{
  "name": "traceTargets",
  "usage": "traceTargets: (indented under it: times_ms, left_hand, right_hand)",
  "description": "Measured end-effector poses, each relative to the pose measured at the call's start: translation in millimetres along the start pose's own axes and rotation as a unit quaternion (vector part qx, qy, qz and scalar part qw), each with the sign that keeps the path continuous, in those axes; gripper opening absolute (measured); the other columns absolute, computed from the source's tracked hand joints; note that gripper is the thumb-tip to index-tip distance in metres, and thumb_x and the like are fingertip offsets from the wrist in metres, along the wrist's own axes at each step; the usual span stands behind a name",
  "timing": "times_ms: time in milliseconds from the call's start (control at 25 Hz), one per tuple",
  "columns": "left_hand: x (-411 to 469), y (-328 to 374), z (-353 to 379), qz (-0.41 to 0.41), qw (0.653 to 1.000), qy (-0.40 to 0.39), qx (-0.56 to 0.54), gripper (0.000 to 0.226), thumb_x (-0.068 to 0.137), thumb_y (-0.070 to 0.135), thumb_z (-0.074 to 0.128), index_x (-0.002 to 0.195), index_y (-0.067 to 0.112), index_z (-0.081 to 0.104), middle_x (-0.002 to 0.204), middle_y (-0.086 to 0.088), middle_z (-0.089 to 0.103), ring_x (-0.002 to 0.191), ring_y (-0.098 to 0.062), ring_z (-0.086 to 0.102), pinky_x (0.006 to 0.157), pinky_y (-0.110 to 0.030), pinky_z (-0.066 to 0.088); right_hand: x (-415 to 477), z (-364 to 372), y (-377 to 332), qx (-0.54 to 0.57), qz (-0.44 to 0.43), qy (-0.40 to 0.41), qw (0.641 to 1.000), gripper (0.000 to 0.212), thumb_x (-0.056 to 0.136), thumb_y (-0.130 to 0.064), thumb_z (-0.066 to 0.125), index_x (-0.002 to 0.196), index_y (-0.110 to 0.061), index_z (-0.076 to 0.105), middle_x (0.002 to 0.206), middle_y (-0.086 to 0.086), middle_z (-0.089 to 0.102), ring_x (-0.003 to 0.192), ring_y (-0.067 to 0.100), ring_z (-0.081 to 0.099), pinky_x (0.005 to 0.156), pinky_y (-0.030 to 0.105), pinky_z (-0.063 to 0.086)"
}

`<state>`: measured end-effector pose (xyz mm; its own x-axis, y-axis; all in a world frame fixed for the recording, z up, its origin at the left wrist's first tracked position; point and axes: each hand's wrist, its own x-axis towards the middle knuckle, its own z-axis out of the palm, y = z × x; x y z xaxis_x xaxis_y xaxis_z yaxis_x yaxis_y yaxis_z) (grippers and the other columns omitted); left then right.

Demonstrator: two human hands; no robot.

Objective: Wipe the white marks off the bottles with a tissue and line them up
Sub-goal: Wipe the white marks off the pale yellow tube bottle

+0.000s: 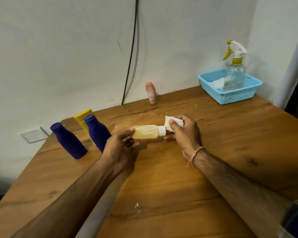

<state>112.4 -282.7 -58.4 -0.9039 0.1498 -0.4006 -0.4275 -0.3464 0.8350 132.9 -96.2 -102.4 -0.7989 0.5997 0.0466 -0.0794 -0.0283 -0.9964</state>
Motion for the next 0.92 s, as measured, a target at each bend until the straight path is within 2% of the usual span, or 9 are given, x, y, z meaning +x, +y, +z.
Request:
traceTargets:
  times_ms: [160,320,400,480,600,760,840,920]
  left_hand:
    - [-1.4,-1.9,-8.9,0.023,0.999,0.006,-0.045,0.033,0.097,0.026,0.066,0.124,0.007,0.061,0.114,-0.018,0.075,0.092,-0.027,0.078,0.073,-0.037,0.064]
    - [-0.9,-13.2,2.9,0.006,0.997,0.002,-0.080,0.032,0.099,0.027,0.063,0.120,0.003,0.058,0.111,-0.021,0.075,0.100,-0.035,0.076,0.091,-0.055,0.060]
    - [0.9,-16.6,4.9,-0.025,0.993,-0.036,-0.112,0.033,0.102,0.019,0.060,0.126,-0.002,0.056,0.119,-0.025,0.071,0.108,-0.038,0.072,0.096,-0.056,0.057]
    - [0.1,-18.9,2.8,-0.060,0.984,-0.107,-0.125,0.038,0.100,0.012,0.056,0.134,-0.004,0.053,0.128,-0.027,0.067,0.118,-0.041,0.067,0.100,-0.056,0.054]
    - [4.3,-23.9,-3.9,-0.034,0.981,-0.163,-0.094,0.046,0.093,0.000,0.054,0.139,-0.001,0.050,0.135,-0.028,0.063,0.124,-0.038,0.064,0.097,-0.047,0.056]
    - [11.6,-25.1,-12.7,0.005,0.978,-0.195,-0.075,0.057,0.085,-0.001,0.052,0.142,0.003,0.043,0.130,-0.026,0.067,0.090,-0.027,0.067,0.066,-0.033,0.047]
    - [16.2,-26.0,-18.7,0.011,0.975,-0.208,-0.076,0.062,0.083,0.001,0.051,0.144,0.005,0.040,0.127,-0.025,0.068,0.079,-0.024,0.064,0.061,-0.032,0.042]
    - [19.8,-27.7,-24.3,0.012,0.966,-0.243,-0.091,0.067,0.080,0.005,0.047,0.146,0.001,0.040,0.121,-0.026,0.064,0.076,-0.024,0.058,0.061,-0.032,0.040]
  right_hand:
    - [-15.6,8.4,-0.3,0.003,0.019,-0.064,0.998,0.007,0.098,-0.012,0.066,0.104,-0.010,0.067,0.099,0.011,0.075,0.072,0.025,0.077,0.064,0.048,0.064]
    - [-24.3,12.6,-3.1,0.028,0.072,-0.095,0.992,0.011,0.097,-0.010,0.067,0.107,-0.005,0.067,0.092,0.016,0.076,0.068,0.030,0.076,0.059,0.039,0.063]
    - [-25.8,12.2,-5.8,0.054,0.097,-0.106,0.988,0.011,0.098,-0.007,0.065,0.107,-0.002,0.066,0.087,0.020,0.076,0.063,0.031,0.074,0.055,0.035,0.063]
    - [-25.9,11.8,-6.6,0.074,0.105,-0.114,0.985,0.009,0.097,-0.004,0.065,0.105,0.000,0.066,0.086,0.022,0.076,0.057,0.029,0.072,0.050,0.031,0.061]
    - [-24.6,12.2,-5.3,0.094,0.084,-0.105,0.987,0.005,0.097,-0.004,0.064,0.102,-0.001,0.065,0.082,0.022,0.074,0.053,0.024,0.069,0.046,0.028,0.058]
    - [-20.6,12.5,0.2,0.080,0.019,-0.054,0.995,0.008,0.095,-0.003,0.067,0.100,-0.008,0.065,0.094,0.020,0.073,0.063,0.025,0.073,0.055,0.035,0.061]
    - [-19.7,13.0,5.1,0.021,-0.089,-0.067,0.994,0.013,0.093,-0.004,0.070,0.104,-0.010,0.065,0.100,0.015,0.073,0.071,0.023,0.075,0.062,0.039,0.063]
    - [-19.2,12.5,9.1,-0.103,-0.260,-0.096,0.955,0.018,0.091,-0.006,0.073,0.106,-0.010,0.066,0.101,0.007,0.072,0.079,0.018,0.074,0.067,0.035,0.063]
